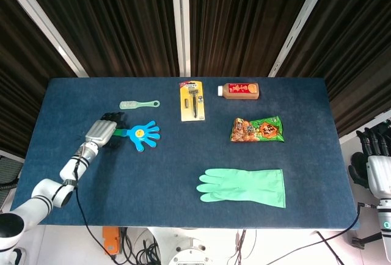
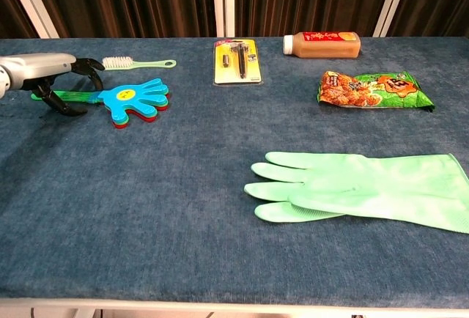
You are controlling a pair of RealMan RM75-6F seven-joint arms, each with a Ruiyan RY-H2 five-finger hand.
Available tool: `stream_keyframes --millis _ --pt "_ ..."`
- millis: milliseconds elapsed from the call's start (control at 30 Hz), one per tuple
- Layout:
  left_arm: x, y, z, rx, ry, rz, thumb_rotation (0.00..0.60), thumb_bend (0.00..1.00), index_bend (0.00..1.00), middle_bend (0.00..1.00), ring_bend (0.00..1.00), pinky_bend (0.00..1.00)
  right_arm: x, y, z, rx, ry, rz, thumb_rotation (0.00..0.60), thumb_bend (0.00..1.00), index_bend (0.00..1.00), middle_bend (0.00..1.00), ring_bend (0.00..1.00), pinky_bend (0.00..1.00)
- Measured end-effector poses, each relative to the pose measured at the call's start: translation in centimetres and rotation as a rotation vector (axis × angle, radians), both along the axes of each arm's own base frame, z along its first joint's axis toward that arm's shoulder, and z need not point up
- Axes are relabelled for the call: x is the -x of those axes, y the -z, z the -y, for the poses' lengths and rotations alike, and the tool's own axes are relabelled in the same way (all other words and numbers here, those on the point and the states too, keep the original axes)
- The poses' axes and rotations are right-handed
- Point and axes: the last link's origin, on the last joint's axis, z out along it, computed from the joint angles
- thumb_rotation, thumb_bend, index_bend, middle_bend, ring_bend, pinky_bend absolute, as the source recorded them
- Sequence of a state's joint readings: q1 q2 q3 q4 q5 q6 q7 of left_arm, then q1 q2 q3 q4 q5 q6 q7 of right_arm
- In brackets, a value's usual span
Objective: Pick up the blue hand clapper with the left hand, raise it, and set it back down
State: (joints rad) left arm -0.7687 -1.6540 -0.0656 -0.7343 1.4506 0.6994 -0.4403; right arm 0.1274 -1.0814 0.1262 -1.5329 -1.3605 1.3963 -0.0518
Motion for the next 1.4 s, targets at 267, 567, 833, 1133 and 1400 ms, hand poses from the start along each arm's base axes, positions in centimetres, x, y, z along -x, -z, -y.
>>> stream_keyframes --millis 267,567,833,1133,1400 --pt "-0.3 -0.2 0.1 -0.010 0.014 0.018 0.600 0.33 0.50 0.03 0.00 0.00 0.1 0.0 -0.1 -0.003 0.008 0.001 0.600 0.26 0.00 0.00 0.00 0.00" --pt "-0.7 -0.5 0.2 -0.052 -0.002 0.085 0.600 0.35 0.66 0.30 0.14 0.27 0.3 0.1 -0.2 -0.010 0.019 0.002 0.600 0.26 0.00 0.00 0.00 0.00" --pt "-0.8 -0.9 0.6 -0.092 0.046 0.057 0.600 0.38 0.61 0.63 0.58 0.70 0.3 0.2 -0.1 -0.020 0.019 0.005 0.600 0.26 0.00 0.00 0.00 0.00" --pt "-0.2 -0.7 0.6 -0.082 0.017 0.005 0.600 0.42 0.60 0.76 0.77 0.88 0.1 0.2 0.0 -0.012 0.012 0.006 0.600 0.26 0.00 0.00 0.00 0.00" --pt "0.5 -0.7 0.5 -0.066 -0.036 -0.002 0.600 0.40 0.46 0.87 0.87 0.93 0.2 0.2 0.0 -0.013 0.012 0.007 0.600 0.26 0.00 0.00 0.00 0.00"
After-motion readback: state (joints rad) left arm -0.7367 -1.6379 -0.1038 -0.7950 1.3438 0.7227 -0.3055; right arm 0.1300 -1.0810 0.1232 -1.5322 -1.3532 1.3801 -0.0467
